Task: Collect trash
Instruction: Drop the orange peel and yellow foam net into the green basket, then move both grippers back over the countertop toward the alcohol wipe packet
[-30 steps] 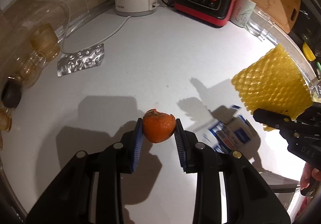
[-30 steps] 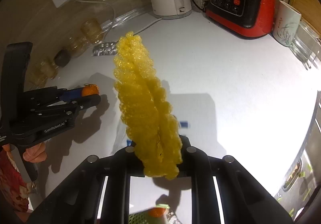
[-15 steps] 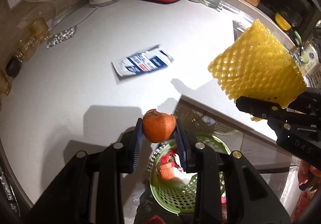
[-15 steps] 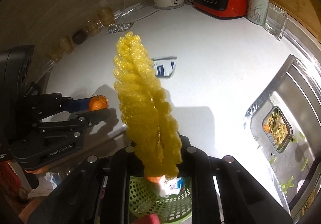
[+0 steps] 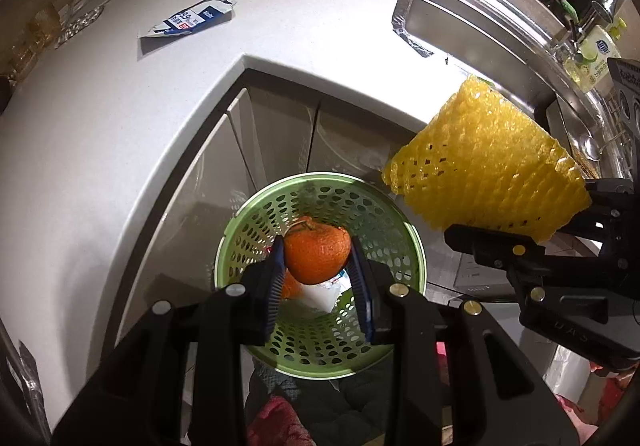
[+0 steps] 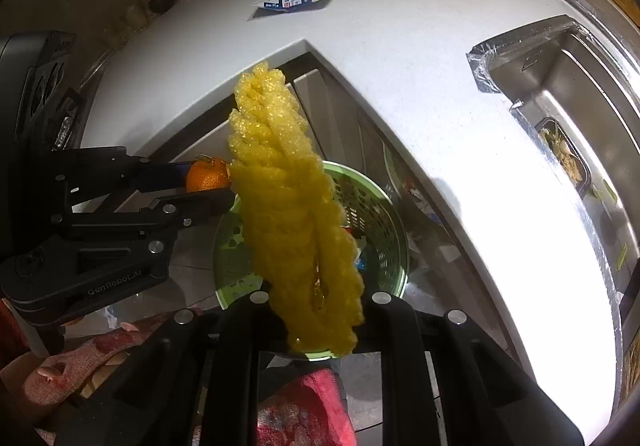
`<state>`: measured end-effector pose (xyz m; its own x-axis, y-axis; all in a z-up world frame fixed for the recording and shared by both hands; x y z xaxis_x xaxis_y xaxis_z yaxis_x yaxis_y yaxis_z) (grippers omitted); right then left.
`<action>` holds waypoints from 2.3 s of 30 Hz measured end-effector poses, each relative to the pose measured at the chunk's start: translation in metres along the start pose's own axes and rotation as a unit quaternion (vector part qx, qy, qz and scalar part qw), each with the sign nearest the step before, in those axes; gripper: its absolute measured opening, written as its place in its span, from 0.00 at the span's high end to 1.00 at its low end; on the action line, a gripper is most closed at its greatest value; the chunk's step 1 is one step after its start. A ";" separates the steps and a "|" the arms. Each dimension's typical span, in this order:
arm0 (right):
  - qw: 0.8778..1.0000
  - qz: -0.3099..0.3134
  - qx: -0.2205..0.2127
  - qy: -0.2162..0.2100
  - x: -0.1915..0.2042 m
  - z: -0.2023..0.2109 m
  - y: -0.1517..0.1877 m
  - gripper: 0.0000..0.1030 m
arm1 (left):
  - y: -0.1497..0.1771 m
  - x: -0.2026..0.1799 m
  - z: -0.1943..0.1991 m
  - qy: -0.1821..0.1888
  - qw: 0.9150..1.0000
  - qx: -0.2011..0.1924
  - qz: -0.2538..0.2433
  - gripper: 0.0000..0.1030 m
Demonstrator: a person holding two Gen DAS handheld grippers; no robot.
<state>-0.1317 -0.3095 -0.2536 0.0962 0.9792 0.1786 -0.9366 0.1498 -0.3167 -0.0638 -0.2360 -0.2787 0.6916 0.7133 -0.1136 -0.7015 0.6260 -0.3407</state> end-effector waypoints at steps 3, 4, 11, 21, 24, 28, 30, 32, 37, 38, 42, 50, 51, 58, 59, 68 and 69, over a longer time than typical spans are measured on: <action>1.000 0.005 0.001 0.002 -0.003 0.001 0.006 0.83 | 0.005 -0.004 -0.004 -0.001 1.000 0.005 0.006 0.70; 1.000 0.006 0.001 0.002 -0.004 0.001 0.007 0.83 | 0.007 -0.005 -0.005 -0.001 1.000 0.006 0.008 0.70; 1.000 0.008 0.006 0.004 -0.010 0.002 0.012 0.83 | 0.023 -0.012 -0.024 -0.004 0.999 0.033 0.010 0.69; 1.000 0.008 0.008 0.001 -0.009 -0.001 0.011 0.83 | 0.028 -0.010 -0.029 -0.003 0.999 0.043 0.022 0.32; 1.000 0.009 0.008 0.000 -0.009 -0.002 0.010 0.83 | 0.023 -0.005 -0.026 -0.009 0.999 0.038 0.026 0.27; 1.000 0.014 0.008 -0.003 -0.008 -0.003 0.008 0.82 | 0.018 0.009 -0.015 -0.025 0.999 0.025 0.030 0.22; 1.000 0.020 0.011 -0.007 -0.006 -0.006 0.007 0.81 | 0.014 0.019 -0.006 -0.033 0.999 0.015 0.037 0.21; 1.000 0.026 0.015 -0.010 -0.003 -0.010 0.008 0.80 | 0.011 0.028 0.001 -0.040 0.998 0.007 0.042 0.21; 0.999 0.043 0.032 -0.012 0.007 -0.029 0.014 0.76 | 0.007 0.050 0.017 -0.052 0.997 -0.006 0.064 0.21; 0.998 0.044 0.035 -0.013 0.009 -0.034 0.016 0.76 | 0.007 0.054 0.018 -0.052 0.996 -0.007 0.068 0.21; 0.997 0.057 0.052 -0.004 0.016 -0.058 0.023 0.55 | 0.010 0.066 0.018 -0.057 0.995 -0.007 0.083 0.21; 0.996 0.072 0.056 0.005 0.028 -0.070 0.022 0.24 | 0.015 0.086 0.023 -0.066 0.993 -0.009 0.099 0.21; 0.996 0.074 0.053 0.007 0.029 -0.067 0.019 0.22 | 0.014 0.088 0.024 -0.068 0.993 -0.010 0.100 0.21; 0.997 0.075 0.021 0.016 0.031 -0.050 -0.014 0.13 | 0.005 0.107 0.039 -0.072 0.991 -0.023 0.107 0.21; 0.997 0.076 0.016 0.018 0.032 -0.048 -0.021 0.11 | 0.002 0.111 0.042 -0.074 0.991 -0.027 0.106 0.21; 0.997 0.062 -0.042 0.027 0.046 -0.036 -0.124 0.03 | -0.049 0.168 0.069 -0.095 0.986 -0.075 0.111 0.09; 0.997 0.057 -0.046 0.023 0.048 -0.037 -0.137 0.03 | -0.055 0.175 0.070 -0.097 0.986 -0.079 0.112 0.09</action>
<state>0.0135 -0.2777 -0.2367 0.0072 0.9955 0.0948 -0.9076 0.0463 -0.4172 0.0838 -0.1241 -0.2148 0.4654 0.8847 -0.0266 -0.7870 0.3998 -0.4699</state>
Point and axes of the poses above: each gripper's, at about its wrist camera, not at the fingertips, and z roughly against the way its jaws point, x to its left, y to its underside, the point moved 9 cm from there along -z, roughly the way its jaws point, and after that the axes turned 1 degree about z, right-handed, at the moved point
